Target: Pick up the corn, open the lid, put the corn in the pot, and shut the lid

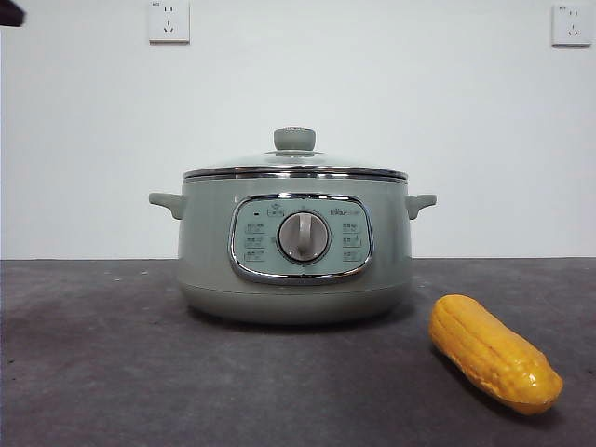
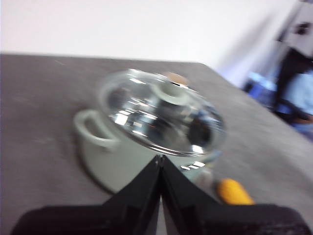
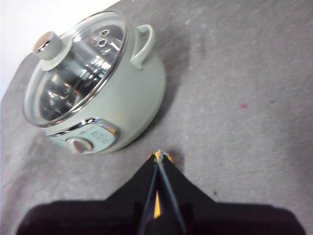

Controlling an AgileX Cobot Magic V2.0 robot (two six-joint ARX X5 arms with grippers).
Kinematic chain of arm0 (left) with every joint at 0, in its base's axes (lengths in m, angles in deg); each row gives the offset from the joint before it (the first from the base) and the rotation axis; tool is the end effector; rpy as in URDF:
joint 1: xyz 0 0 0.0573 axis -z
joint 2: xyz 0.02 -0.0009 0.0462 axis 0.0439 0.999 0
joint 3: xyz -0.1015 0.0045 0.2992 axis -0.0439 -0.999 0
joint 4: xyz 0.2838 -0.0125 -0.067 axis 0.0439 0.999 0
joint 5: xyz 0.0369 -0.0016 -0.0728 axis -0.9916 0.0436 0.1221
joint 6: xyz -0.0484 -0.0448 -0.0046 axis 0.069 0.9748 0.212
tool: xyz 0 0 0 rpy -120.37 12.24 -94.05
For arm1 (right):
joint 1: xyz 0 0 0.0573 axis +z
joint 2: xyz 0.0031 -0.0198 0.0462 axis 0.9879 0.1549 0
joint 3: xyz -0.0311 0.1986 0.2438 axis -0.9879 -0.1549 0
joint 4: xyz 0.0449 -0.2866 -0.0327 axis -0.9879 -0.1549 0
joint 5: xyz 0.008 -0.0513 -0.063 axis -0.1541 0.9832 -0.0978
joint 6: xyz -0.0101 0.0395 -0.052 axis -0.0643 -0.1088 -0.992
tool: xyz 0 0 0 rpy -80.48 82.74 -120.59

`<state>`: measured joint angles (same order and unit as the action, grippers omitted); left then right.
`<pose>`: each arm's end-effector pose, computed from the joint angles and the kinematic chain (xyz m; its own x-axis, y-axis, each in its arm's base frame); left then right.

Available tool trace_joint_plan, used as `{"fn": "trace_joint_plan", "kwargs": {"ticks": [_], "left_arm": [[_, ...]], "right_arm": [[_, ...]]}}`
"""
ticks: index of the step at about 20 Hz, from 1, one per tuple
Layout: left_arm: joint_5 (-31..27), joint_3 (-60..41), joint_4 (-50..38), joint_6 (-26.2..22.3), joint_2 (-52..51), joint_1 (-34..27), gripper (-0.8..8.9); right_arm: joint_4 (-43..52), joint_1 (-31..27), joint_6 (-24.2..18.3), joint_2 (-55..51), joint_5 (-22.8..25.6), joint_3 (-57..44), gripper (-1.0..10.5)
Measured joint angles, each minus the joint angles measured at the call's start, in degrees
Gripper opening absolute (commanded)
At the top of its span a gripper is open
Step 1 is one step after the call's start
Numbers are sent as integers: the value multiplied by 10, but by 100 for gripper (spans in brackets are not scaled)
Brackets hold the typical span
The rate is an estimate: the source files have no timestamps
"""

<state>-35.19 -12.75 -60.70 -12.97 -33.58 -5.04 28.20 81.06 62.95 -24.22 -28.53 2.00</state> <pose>0.1599 -0.0254 0.3075 0.7398 -0.6433 -0.1970 0.5605 0.7513 -0.3484 0.1081 0.0193 0.2865 0.7921 0.4051 -0.4566 -0.1408 0.8491 0.5091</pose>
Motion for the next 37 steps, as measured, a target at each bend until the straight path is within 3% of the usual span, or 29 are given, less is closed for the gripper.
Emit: {"fn": "trace_joint_plan", "kwargs": {"ticks": [4,7,11,13,15,19,24,30,34,37], "left_arm": [[58,25,19,16,50,1,-4],[69,61,58,18,92,19,-4],[70,107,122,-2,137,60,-4],[70,122,132,-8,150,84,-4],[70,132,136,-12,158,104,-4],[70,132,136,-19,159,130,-4],[67,132,136,-25,164,140,-4],[24,132,137,-27,185,140,-4],[5,132,137,-33,191,146,-4],[6,132,137,-43,191,156,-4]], "right_arm": [[-1,0,2,43,-40,23,7],[0,2,-2,114,-78,57,12],[-13,49,-16,219,-82,110,188],[-15,89,-21,270,-75,139,339],[-29,133,-25,319,-42,166,477],[-89,207,-32,412,61,218,577],[-106,272,-35,511,123,239,570],[-100,327,-23,604,219,239,564],[-76,330,-19,650,231,239,561],[-67,330,-19,673,231,239,449]]}}
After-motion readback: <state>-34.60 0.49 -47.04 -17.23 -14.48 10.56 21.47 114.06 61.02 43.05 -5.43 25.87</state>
